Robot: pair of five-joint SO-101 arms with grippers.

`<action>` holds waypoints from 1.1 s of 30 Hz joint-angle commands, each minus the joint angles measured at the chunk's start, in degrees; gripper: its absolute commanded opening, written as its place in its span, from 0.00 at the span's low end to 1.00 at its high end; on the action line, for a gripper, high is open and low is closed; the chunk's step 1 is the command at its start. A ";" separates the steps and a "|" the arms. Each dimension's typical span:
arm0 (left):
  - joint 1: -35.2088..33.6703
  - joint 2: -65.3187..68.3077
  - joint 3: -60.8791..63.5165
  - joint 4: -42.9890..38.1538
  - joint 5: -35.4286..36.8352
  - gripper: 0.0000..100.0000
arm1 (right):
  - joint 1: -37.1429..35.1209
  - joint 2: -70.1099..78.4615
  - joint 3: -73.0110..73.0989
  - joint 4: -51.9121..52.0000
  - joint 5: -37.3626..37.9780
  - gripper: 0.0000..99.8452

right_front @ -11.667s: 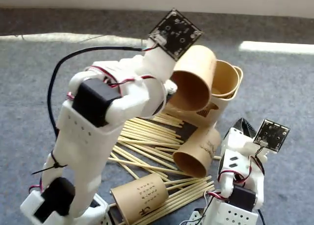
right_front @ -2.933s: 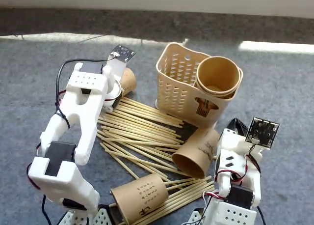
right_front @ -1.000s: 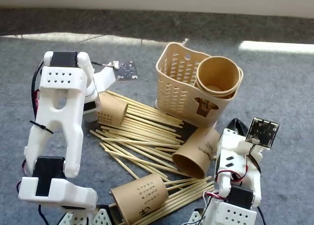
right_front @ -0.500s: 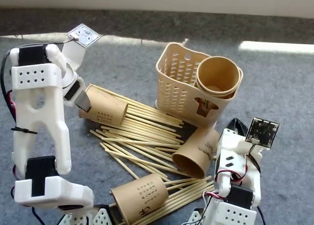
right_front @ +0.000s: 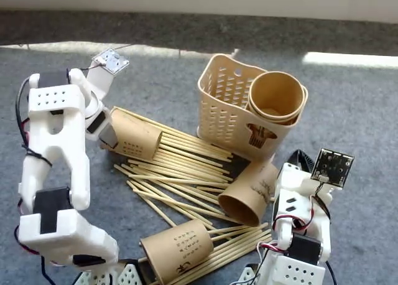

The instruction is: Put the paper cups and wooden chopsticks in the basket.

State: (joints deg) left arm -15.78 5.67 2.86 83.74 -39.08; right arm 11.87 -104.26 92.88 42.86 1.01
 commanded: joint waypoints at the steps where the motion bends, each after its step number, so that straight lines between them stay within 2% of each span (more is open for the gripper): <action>1: -0.57 3.82 -4.18 -0.18 -0.97 0.25 | -0.57 -0.31 -0.31 -1.27 0.70 0.01; 5: 0.48 7.08 -7.87 4.04 -1.05 0.25 | -0.57 -0.31 -0.31 -1.27 0.70 0.01; 15: 7.08 6.99 -8.04 9.14 -1.14 0.25 | -0.57 -0.31 -0.31 -1.27 0.70 0.01; 33: 11.65 7.08 -5.14 9.85 -0.88 0.25 | -0.57 -0.31 -0.31 -1.27 0.70 0.01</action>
State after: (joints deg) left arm -6.64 13.58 -2.51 93.49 -39.69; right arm 11.87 -104.26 92.88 42.86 1.01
